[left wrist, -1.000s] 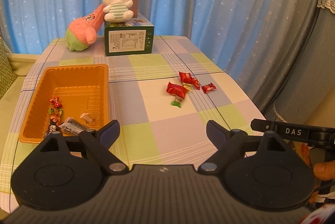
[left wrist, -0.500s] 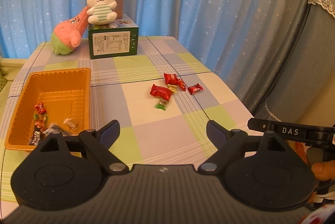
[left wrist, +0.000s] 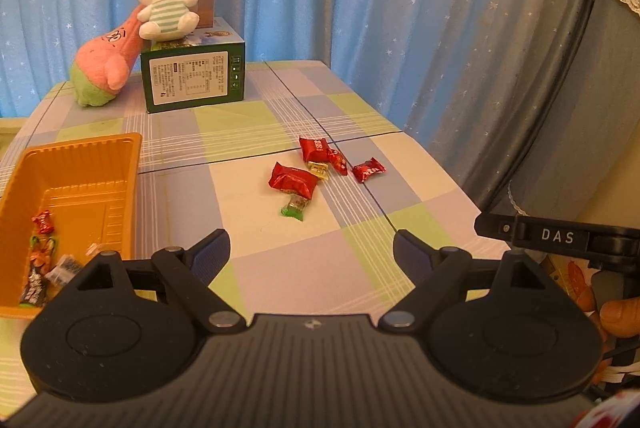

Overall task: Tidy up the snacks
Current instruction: 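Move both open tools away from the tray toward the red candies, then grasp the green-wrapped candy with the left tool while the right tool grasps a red candy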

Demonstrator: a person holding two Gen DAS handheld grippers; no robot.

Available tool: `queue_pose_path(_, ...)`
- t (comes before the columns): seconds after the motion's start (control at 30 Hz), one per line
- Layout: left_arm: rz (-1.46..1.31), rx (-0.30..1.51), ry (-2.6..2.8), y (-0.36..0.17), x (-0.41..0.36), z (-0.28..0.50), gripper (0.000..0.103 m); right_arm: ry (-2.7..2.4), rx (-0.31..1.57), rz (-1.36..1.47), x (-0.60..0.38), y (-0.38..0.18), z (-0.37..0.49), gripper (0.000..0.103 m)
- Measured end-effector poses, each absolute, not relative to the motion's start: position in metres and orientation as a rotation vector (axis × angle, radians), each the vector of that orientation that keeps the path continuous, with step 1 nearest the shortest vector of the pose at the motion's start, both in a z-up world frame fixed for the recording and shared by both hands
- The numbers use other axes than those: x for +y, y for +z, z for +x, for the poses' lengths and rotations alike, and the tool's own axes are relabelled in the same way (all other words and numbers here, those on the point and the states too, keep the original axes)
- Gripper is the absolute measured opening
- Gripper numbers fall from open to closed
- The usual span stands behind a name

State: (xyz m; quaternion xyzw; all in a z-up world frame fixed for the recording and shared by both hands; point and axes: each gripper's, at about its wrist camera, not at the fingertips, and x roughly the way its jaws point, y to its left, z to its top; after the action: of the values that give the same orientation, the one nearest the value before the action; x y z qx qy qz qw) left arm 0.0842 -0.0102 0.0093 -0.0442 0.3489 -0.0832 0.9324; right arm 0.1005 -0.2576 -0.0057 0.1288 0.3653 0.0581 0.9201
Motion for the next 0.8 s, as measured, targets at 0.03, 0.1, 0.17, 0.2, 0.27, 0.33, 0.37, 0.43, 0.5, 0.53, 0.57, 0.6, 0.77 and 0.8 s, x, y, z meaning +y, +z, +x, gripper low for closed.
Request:
queue_pose_path(0.03,-0.092,0.717,-0.167,0.005,-0.011,0.091,0.085,0.118,0.754,0.265,-0.259,-0.010,0.106,0.072)
queue_pose_path(0.1,-0.092,0.723,-0.164,-0.002,-0.012,0.103,0.082,0.121,0.760,0.263,-0.260,-0.017,0.117,0.072)
queue_pose_path(0.17,-0.087,0.733,-0.158,-0.012,-0.014,0.116,0.081,0.128,0.770,0.259,-0.261,-0.026,0.129,0.072)
queue_pose_path(0.2,-0.085,0.737,-0.156,-0.018,-0.015,0.123,0.080,0.132,0.775,0.257,-0.261,-0.031,0.136,0.072)
queue_pose_path(0.27,-0.081,0.739,-0.152,-0.029,-0.016,0.136,0.075,0.143,0.782,0.255,-0.261,-0.040,0.150,0.072)
queue_pose_path(0.33,-0.076,0.744,-0.149,-0.041,-0.017,0.150,0.072,0.151,0.792,0.254,-0.261,-0.049,0.164,0.072)
queue_pose_path(0.37,-0.074,0.750,-0.148,-0.047,-0.017,0.157,0.069,0.157,0.794,0.253,-0.260,-0.053,0.170,0.072)
queue_pose_path(0.43,-0.071,0.762,-0.145,-0.060,-0.018,0.170,0.066,0.162,0.802,0.246,-0.259,-0.063,0.184,0.072)
queue_pose_path(0.5,-0.066,0.768,-0.147,-0.069,-0.018,0.181,0.063,0.172,0.807,0.239,-0.258,-0.071,0.197,0.072)
queue_pose_path(0.53,-0.062,0.769,-0.149,-0.074,-0.019,0.186,0.062,0.178,0.808,0.235,-0.258,-0.075,0.204,0.072)
queue_pose_path(0.57,-0.058,0.769,-0.152,-0.078,-0.020,0.191,0.060,0.181,0.811,0.231,-0.257,-0.079,0.209,0.072)
queue_pose_path(0.6,-0.053,0.768,-0.156,-0.082,-0.021,0.196,0.059,0.183,0.814,0.229,-0.257,-0.083,0.215,0.072)
queue_pose_path(0.77,0.007,0.764,-0.187,-0.102,-0.028,0.219,0.052,0.197,0.818,0.241,-0.254,-0.094,0.236,0.071)
queue_pose_path(0.8,0.018,0.765,-0.192,-0.105,-0.030,0.224,0.050,0.201,0.818,0.244,-0.253,-0.095,0.239,0.071)
